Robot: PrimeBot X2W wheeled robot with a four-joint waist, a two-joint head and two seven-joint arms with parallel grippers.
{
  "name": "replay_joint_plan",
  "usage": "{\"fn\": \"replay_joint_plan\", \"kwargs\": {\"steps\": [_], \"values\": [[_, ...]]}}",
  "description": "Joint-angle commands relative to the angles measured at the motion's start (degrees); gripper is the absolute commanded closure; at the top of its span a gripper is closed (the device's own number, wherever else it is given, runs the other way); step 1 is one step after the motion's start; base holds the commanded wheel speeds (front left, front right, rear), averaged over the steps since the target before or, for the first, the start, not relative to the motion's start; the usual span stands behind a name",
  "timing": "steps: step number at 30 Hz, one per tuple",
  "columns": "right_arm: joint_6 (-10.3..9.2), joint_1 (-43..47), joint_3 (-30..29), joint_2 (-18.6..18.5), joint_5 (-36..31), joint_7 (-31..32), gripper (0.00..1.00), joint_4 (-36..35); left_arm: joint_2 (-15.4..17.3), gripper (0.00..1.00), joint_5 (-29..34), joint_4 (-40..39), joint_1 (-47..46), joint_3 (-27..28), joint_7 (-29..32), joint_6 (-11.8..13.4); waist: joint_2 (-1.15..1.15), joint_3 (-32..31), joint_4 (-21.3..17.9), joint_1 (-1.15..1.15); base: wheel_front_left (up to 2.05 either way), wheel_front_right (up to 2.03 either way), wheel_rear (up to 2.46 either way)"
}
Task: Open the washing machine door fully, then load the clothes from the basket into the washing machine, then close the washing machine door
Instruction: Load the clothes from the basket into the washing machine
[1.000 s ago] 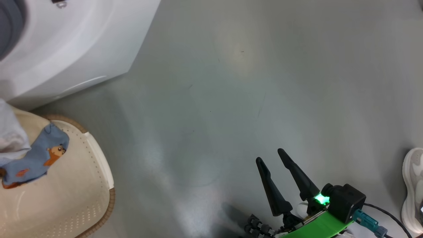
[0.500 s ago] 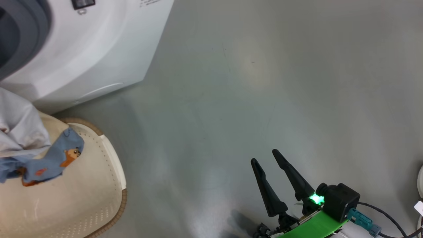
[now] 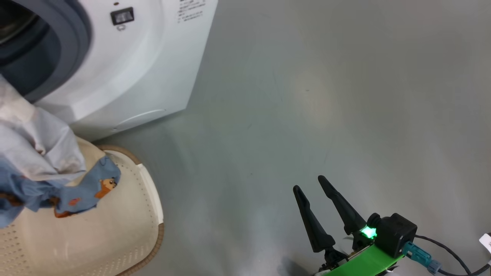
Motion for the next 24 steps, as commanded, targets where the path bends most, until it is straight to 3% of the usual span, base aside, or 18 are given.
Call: {"fn": "replay_joint_plan", "kwargs": {"steps": [1, 14, 24], "values": [[0.09, 0.2, 0.8, -0.7, -0.4, -0.3, 0.00, -1.0, 2.0, 0.00, -0.7, -1.0, 0.5, 0.6, -0.8, 0.3, 0.00, -1.1, 1.0, 0.00, 0.00, 0.00, 0.00], [0.09, -0.7, -1.4, -0.7, -0.9, -0.3, 0.00, -0.2, -3.9, 0.00, -4.7, -1.9, 6.9, 1.3, -2.1, -1.5, 0.00, -5.2, 5.8, 0.00, 0.00, 0.00, 0.00], [0.09, -1.4, -3.9, -0.7, -2.8, -0.3, 0.00, 0.4, -9.7, 0.00, -7.8, -11.2, 16.3, 1.9, -2.3, -3.5, 0.00, -7.7, 11.3, 0.00, 0.00, 0.00, 0.00]]}}
